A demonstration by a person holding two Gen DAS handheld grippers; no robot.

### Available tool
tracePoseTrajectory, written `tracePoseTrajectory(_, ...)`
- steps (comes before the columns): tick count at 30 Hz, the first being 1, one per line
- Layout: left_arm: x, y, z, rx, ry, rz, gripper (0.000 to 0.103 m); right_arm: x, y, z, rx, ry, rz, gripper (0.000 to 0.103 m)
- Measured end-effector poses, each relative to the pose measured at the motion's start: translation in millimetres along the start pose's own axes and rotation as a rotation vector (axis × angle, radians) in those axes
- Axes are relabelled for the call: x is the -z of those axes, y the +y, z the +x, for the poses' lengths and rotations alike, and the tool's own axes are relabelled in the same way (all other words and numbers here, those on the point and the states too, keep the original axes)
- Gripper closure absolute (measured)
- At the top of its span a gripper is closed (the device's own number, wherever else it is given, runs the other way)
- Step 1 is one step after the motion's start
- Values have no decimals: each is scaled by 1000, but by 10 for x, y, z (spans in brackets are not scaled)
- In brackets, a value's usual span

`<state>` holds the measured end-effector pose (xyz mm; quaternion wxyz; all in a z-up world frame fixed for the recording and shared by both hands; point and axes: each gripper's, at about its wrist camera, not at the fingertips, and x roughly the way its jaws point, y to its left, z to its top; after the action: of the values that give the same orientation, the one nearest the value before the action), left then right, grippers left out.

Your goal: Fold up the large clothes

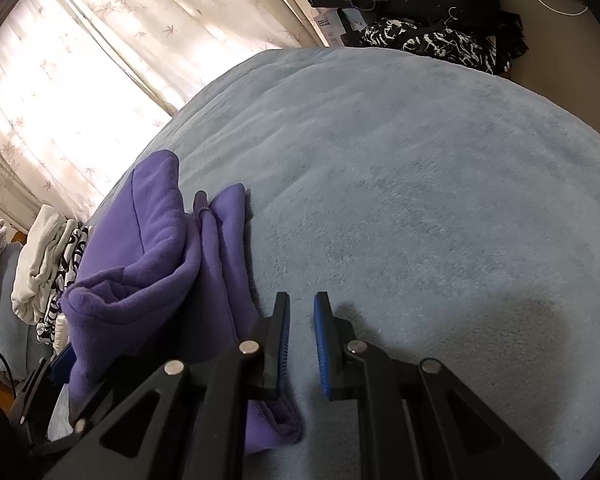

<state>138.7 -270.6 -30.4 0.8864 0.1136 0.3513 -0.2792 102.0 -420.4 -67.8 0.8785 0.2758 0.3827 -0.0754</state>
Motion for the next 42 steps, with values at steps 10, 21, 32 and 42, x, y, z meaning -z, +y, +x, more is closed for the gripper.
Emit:
tracePoseTrajectory(10, -58, 597, -634, -64, -99, -194, 27, -8, -32, -84, -52, -21, 61, 81)
tracePoseTrajectory(21, -30, 1221, -295, -254, 18, -266, 31, -77, 895, -599, -218, -197, -173, 77)
tracePoseTrajectory(32, 75, 1142, 28, -165, 93, -231, 34, 238, 1023, 309, -12, 147, -360, 90)
tracePoseTrajectory(42, 324, 860, 167, -188, 107, -100, 8, 413, 819, 320, -35, 199, -321, 90)
